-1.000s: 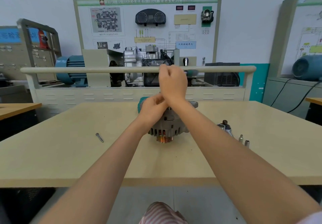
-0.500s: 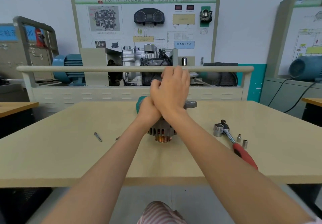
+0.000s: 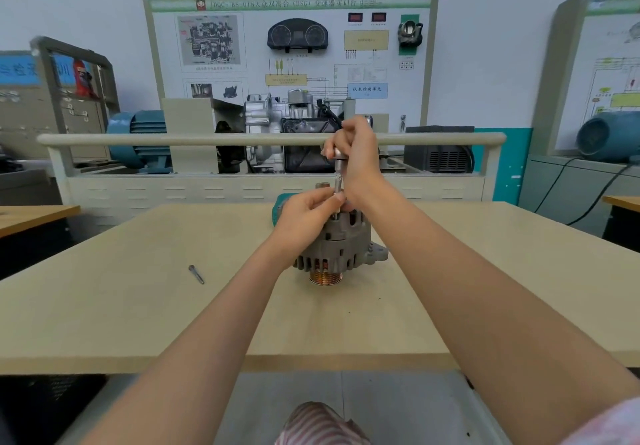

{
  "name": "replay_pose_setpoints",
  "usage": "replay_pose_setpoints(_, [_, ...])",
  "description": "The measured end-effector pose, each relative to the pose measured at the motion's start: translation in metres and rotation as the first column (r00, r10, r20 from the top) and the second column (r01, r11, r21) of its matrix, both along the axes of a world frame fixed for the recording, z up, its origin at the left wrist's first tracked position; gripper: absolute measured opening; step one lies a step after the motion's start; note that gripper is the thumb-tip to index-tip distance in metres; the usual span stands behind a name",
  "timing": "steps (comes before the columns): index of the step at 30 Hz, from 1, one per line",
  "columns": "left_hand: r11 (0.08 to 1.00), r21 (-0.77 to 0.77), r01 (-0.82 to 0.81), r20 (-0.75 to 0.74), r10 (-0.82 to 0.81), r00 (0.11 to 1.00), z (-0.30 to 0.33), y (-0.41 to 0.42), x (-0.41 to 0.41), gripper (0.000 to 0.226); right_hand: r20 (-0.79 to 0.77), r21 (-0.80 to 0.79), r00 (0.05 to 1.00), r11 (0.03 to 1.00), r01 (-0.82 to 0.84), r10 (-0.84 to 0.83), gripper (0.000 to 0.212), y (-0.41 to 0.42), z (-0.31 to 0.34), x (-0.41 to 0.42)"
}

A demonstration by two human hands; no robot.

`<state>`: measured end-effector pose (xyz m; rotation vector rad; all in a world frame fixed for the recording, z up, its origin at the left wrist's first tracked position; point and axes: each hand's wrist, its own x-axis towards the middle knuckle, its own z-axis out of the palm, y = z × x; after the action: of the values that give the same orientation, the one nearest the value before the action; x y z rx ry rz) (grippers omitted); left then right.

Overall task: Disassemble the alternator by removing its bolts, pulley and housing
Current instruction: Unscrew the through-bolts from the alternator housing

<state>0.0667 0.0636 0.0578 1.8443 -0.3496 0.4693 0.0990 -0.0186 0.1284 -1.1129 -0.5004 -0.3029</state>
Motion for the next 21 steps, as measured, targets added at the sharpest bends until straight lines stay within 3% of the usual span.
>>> replay_pose_setpoints(2, [1.000, -0.018, -0.017, -0.002, 0.017, 1.000, -0.001, 0.000, 0.000, 0.016, 0.033, -0.052, 0.997, 0.996, 0.071, -0.069, 0.049, 0.003, -0.003, -0.004])
replay_pose_setpoints(4, [0.999, -0.023, -0.044, -0.002, 0.044, 0.999, -0.001, 0.000, 0.000, 0.016, 0.262, -0.243, 0.917, 0.899, 0.364, -0.300, 0.045, 0.009, -0.014, -0.008])
replay_pose_setpoints(5, [0.997, -0.018, -0.074, 0.000, 0.074, 0.997, -0.002, 0.001, 0.000, 0.021, 0.436, -0.316, 0.798, 0.759, 0.569, -0.416, 0.040, 0.012, -0.022, -0.009])
replay_pose_setpoints(7, [0.992, -0.019, -0.128, -0.011, 0.127, 0.992, -0.001, 0.001, 0.001, 0.019, 0.667, -0.326, 0.488, 0.370, 0.870, -0.563, 0.024, 0.020, -0.036, -0.012])
replay_pose_setpoints(8, [0.991, -0.023, -0.135, -0.023, 0.134, 0.991, 0.000, 0.000, 0.001, 0.013, 0.704, -0.318, 0.386, 0.222, 0.922, -0.596, 0.021, 0.023, -0.038, -0.013])
replay_pose_setpoints(9, [0.991, -0.026, -0.133, -0.030, 0.133, 0.991, 0.000, -0.001, 0.000, 0.010, 0.713, -0.316, 0.346, 0.161, 0.935, -0.610, 0.022, 0.024, -0.040, -0.012])
replay_pose_setpoints(10, [0.991, -0.029, -0.128, -0.032, 0.127, 0.991, 0.000, -0.001, 0.000, 0.011, 0.698, -0.329, 0.367, 0.180, 0.927, -0.615, 0.023, 0.024, -0.038, -0.012])
replay_pose_setpoints(13, [0.995, -0.016, -0.095, -0.019, 0.095, 0.995, 0.000, -0.001, -0.003, 0.022, 0.586, -0.346, 0.584, 0.479, 0.807, -0.561, 0.035, 0.022, -0.026, -0.012])
replay_pose_setpoints(15, [0.998, -0.009, -0.058, -0.027, 0.058, 0.998, 0.001, -0.002, -0.002, 0.016, 0.408, -0.333, 0.787, 0.728, 0.600, -0.462, 0.041, 0.016, -0.016, -0.009])
replay_pose_setpoints(17, [0.999, -0.002, -0.042, -0.024, 0.042, 0.999, 0.001, -0.003, -0.003, 0.015, 0.170, -0.228, 0.952, 0.930, 0.289, -0.254, 0.048, 0.011, -0.007, -0.006])
replay_pose_setpoints(19, [0.999, -0.002, -0.048, -0.014, 0.048, 0.999, 0.001, -0.004, -0.003, 0.016, 0.028, -0.091, 0.998, 0.994, 0.059, -0.057, 0.048, 0.006, 0.000, -0.002])
replay_pose_setpoints(21, [0.999, 0.001, -0.043, -0.013, 0.043, 0.999, 0.002, -0.004, -0.004, 0.018, -0.006, -0.004, 1.000, 1.000, 0.013, -0.013, 0.045, 0.006, 0.001, -0.002])
